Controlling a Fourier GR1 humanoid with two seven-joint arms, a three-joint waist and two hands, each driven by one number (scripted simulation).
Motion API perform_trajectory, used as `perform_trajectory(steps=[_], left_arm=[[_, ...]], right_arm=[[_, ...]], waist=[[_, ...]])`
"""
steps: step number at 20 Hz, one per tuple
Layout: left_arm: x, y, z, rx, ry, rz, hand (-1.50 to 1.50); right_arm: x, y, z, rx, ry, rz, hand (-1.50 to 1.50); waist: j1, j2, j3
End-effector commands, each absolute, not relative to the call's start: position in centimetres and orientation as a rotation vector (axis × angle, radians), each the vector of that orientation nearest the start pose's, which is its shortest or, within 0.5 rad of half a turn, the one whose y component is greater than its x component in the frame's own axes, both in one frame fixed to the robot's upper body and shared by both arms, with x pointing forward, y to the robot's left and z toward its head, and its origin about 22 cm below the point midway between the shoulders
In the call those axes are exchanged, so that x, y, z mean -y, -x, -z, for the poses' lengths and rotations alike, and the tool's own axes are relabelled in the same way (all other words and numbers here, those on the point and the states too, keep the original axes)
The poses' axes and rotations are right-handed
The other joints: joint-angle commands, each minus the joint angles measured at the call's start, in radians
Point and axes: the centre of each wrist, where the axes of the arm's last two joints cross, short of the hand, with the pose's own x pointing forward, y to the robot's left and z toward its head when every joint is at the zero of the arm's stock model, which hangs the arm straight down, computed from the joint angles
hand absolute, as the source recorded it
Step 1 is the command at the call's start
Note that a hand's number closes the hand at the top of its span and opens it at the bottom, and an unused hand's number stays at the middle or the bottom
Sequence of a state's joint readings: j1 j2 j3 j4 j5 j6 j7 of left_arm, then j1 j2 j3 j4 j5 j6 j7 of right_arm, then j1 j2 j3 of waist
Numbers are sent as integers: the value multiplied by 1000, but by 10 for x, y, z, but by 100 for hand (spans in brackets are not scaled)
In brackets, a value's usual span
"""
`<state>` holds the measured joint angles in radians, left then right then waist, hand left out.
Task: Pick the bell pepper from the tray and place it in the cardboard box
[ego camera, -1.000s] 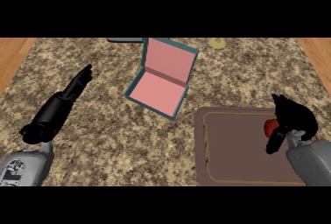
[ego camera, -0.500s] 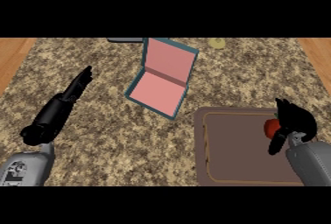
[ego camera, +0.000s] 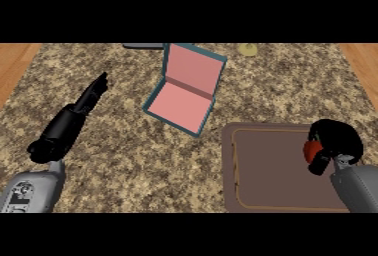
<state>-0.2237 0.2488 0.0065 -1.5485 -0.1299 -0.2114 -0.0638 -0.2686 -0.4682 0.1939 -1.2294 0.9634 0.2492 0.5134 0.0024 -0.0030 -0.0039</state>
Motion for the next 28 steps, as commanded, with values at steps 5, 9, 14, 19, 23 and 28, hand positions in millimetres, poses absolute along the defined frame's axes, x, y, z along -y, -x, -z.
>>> perform_trajectory(steps=[5,9,14,19,23,28], left_arm=[[-258,-290,-58,1733,-99,543,0],[-241,-297,-74,1792,0,624,0],[-217,-305,-78,1799,62,676,0],[-218,-308,-72,1775,57,660,0],[-233,-313,-80,1792,25,651,0],[-234,-313,-68,1772,-7,623,0]], right_arm=[[222,-311,-14,890,1081,-1278,150],[70,-289,-33,1307,733,-1540,150],[10,-276,-72,1599,636,-1648,150],[-28,-266,-107,1818,708,-1683,150],[-44,-274,-140,1909,731,-1538,150],[-48,-283,-173,1910,791,-1132,150]], waist=[[10,4,4],[168,25,7],[204,31,7],[165,19,2],[155,18,1],[113,13,1]])
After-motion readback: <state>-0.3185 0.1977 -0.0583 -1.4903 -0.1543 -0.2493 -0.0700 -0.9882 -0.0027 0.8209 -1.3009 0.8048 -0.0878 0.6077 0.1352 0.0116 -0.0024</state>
